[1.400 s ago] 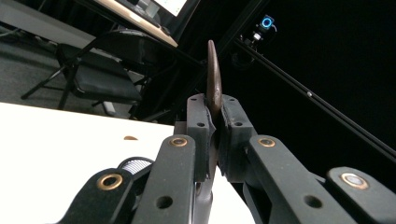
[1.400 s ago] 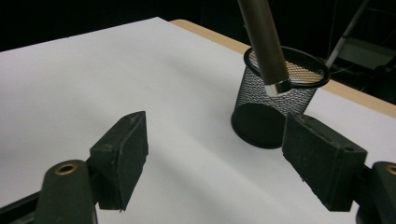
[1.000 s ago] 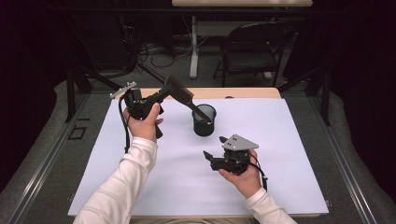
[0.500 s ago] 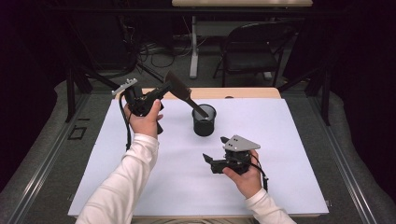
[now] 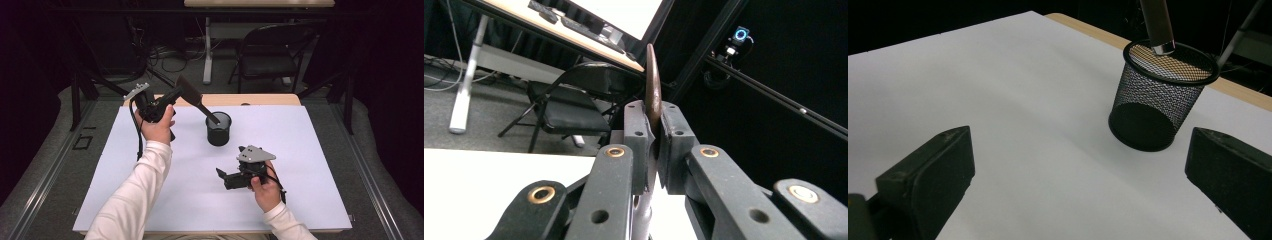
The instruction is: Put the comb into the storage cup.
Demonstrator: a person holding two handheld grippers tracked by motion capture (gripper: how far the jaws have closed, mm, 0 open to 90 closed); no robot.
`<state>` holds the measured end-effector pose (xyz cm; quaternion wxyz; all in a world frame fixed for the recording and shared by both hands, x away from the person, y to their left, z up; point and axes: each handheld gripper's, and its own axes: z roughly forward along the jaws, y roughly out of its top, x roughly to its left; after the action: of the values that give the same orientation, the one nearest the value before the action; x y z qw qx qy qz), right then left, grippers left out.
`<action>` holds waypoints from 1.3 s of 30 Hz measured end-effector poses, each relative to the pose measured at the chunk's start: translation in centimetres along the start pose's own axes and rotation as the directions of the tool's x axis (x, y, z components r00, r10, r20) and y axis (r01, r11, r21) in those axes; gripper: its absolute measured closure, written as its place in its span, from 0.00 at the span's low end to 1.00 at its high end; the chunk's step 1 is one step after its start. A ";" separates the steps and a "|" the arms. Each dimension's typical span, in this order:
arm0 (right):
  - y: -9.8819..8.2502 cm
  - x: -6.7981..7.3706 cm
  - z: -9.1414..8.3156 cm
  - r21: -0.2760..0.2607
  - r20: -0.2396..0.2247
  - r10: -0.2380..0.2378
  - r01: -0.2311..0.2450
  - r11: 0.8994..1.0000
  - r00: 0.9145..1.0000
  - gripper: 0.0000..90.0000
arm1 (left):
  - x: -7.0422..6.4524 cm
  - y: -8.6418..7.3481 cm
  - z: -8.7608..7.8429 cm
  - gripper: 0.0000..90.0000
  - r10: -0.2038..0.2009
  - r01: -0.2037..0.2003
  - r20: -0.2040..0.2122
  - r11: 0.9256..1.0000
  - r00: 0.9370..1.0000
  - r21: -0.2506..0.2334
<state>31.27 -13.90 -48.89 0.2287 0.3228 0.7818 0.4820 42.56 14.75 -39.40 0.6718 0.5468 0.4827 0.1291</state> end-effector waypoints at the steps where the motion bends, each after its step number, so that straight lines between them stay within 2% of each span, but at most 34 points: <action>1: -0.1 0.0 0.1 -0.002 -0.004 0.000 0.000 1.000 1.000 0.00 | 0.0 0.0 0.0 0.94 0.001 -0.001 -0.002 1.000 1.000 -0.001; 5: -0.1 0.2 0.3 0.008 -0.002 0.003 -0.003 1.000 1.000 0.00 | 0.1 -0.1 0.2 0.94 0.001 -0.001 -0.013 1.000 1.000 -0.001; 9: -0.2 0.1 0.4 0.016 -0.039 0.007 -0.007 1.000 0.999 0.00 | 0.3 -0.3 0.5 0.94 -0.007 0.007 -0.022 1.000 1.000 -0.002; 22: -0.8 -0.4 0.7 -0.008 0.017 0.047 -0.047 0.999 0.999 0.00 | 0.5 -1.1 1.7 0.94 -0.018 0.018 -0.042 1.000 0.999 0.006; 31: -1.0 -0.7 0.6 -0.017 0.014 0.051 -0.051 0.999 0.999 0.00 | 0.7 -1.7 2.5 0.94 -0.020 0.021 -0.054 1.000 0.998 0.017; 39: -1.0 -0.7 0.6 -0.023 -0.012 0.062 -0.063 0.998 0.998 0.00 | 0.8 -2.3 3.2 0.94 -0.021 0.023 -0.066 0.999 0.998 0.034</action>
<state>31.87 -14.38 -50.02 0.2129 0.3417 0.7670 0.4997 44.66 12.50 -42.01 0.6474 0.5485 0.5127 0.1312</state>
